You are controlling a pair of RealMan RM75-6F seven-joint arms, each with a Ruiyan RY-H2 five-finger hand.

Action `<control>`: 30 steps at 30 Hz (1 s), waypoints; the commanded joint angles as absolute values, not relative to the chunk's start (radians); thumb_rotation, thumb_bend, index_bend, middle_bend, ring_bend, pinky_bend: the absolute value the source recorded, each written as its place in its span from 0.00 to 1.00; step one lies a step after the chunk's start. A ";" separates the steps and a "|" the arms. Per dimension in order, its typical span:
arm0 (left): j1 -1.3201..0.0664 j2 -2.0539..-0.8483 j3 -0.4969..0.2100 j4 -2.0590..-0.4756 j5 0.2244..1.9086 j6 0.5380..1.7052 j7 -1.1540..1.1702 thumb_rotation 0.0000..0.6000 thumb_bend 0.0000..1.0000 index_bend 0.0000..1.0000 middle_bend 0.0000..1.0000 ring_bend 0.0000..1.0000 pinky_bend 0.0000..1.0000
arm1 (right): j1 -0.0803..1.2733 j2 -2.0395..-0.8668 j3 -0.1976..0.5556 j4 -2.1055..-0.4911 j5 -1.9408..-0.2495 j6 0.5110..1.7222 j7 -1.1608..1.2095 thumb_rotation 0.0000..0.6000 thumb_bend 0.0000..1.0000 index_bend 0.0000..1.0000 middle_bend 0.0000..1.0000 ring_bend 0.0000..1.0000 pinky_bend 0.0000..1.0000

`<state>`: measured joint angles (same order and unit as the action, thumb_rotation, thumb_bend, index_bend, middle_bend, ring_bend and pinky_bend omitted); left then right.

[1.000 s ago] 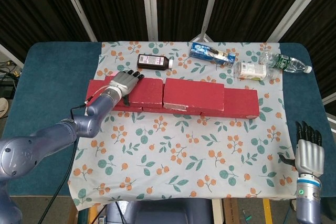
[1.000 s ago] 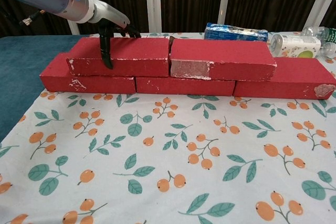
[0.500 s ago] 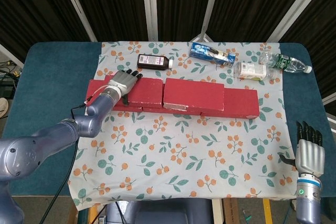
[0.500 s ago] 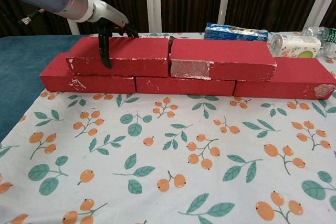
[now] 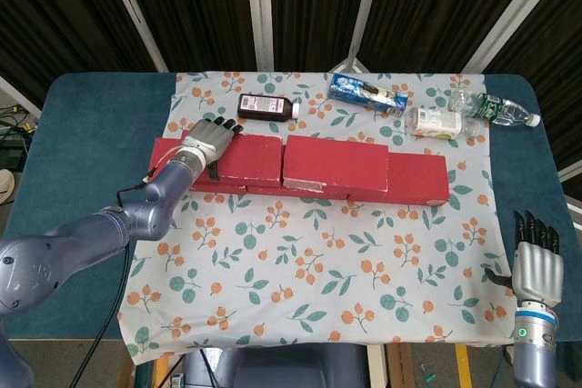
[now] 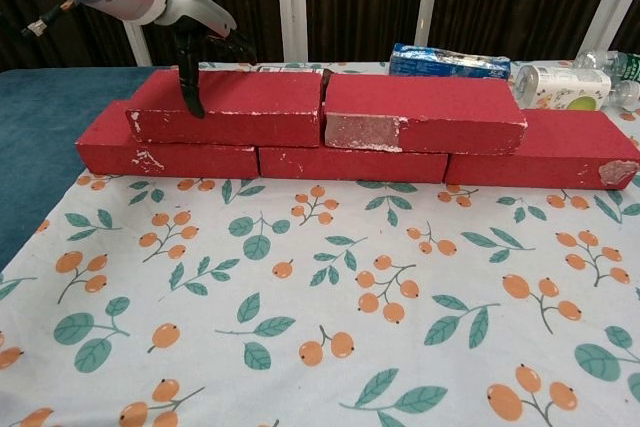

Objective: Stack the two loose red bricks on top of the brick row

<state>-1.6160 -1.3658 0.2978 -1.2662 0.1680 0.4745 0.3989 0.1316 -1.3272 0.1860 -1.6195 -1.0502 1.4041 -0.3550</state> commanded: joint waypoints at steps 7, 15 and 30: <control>-1.648 -1.201 0.319 -1.455 0.131 0.596 0.412 1.00 0.00 0.00 0.02 0.00 0.11 | 0.129 -1.324 0.186 -1.625 -1.054 1.410 -0.349 1.00 0.15 0.00 0.00 0.00 0.00; -1.584 -1.085 0.345 -1.576 0.177 0.667 0.399 1.00 0.00 0.12 0.06 0.00 0.10 | 0.128 -1.325 0.185 -1.628 -1.064 1.415 -0.342 1.00 0.15 0.00 0.00 0.00 0.00; -1.389 -1.050 0.308 -1.571 0.357 0.652 0.313 1.00 0.00 0.23 0.10 0.00 0.09 | 0.125 -1.335 0.186 -1.631 -1.067 1.430 -0.345 1.00 0.15 0.00 0.00 0.00 0.00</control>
